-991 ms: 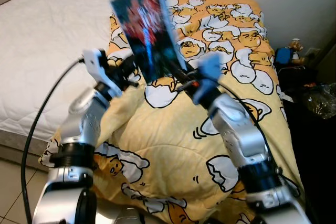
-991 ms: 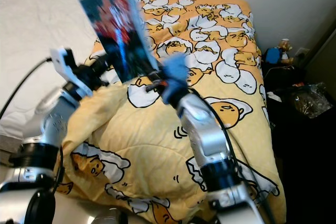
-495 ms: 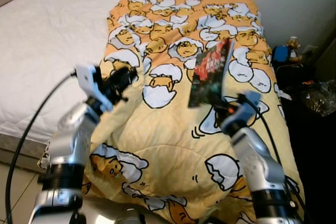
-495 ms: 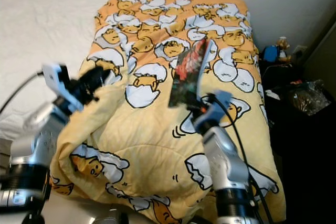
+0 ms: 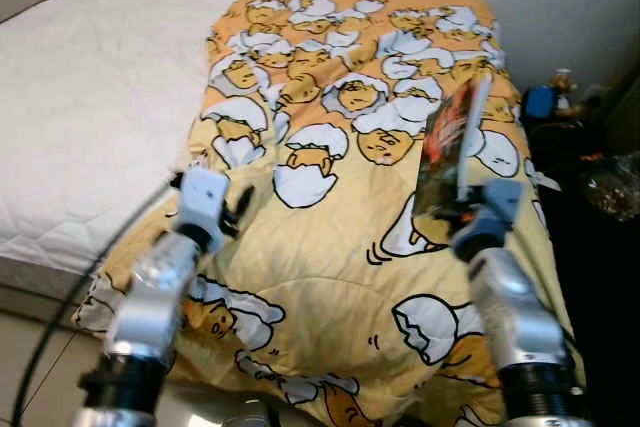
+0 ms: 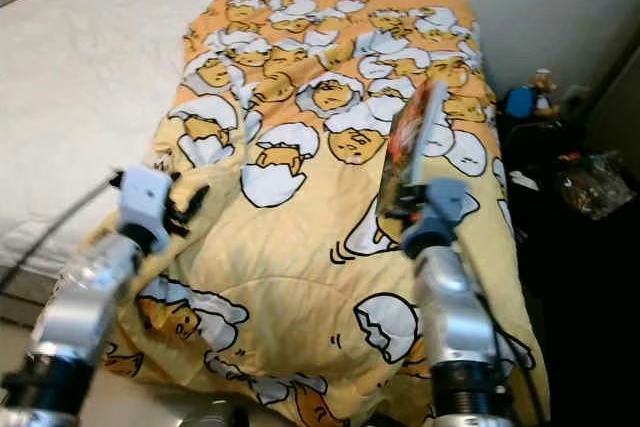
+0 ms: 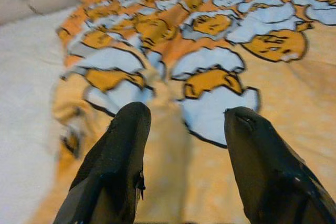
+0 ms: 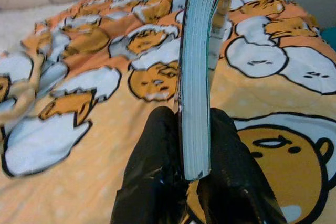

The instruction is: Clean up the room

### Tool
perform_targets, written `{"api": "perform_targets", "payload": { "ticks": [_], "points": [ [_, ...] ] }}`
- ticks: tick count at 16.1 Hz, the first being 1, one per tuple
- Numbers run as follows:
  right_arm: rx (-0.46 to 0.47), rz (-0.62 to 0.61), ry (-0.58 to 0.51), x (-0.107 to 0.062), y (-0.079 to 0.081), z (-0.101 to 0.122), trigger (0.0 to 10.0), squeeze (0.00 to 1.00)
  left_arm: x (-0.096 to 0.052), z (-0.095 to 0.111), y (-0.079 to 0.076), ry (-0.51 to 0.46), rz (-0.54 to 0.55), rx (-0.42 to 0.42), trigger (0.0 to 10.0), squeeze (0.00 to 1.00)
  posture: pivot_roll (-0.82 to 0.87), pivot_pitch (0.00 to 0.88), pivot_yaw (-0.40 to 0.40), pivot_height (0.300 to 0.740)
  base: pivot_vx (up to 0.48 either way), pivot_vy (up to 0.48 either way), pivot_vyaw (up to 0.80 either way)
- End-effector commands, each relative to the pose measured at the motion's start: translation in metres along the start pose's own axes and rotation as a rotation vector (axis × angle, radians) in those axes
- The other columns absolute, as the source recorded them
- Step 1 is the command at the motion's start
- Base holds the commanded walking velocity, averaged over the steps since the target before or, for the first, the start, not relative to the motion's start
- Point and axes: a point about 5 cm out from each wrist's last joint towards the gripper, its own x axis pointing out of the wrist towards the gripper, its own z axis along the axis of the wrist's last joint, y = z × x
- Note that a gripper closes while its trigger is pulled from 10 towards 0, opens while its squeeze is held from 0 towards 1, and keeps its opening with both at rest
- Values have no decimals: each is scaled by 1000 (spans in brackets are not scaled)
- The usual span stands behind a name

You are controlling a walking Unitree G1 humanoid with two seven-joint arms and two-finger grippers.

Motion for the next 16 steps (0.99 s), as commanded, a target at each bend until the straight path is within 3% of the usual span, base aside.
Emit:
{"api": "perform_targets", "payload": {
  "ticks": [1,3,6,8,16],
  "points": [
    [-1,-2,-54,2,3,8,10000,0,-4,2,-2,-24,2,23,10000,0,91,0,8,740,0,0,0],
    [-77,-70,-50,0,-3,3,10000,0,-6,1,-4,-19,41,1,10000,0,94,0,2,740,0,0,0],
    [3,-161,-19,-2,-12,-5,10000,0,-8,-1,-6,-5,76,-37,10000,0,96,0,3,740,0,474,0],
    [33,-107,-6,-3,-8,-8,10000,0,-9,-1,-4,1,76,-31,10000,0,95,0,11,740,0,480,0],
    [67,-90,0,-5,1,-12,10000,0,-9,-1,-6,7,79,-23,10000,0,94,0,8,740,0,480,-192]
  ]
}}
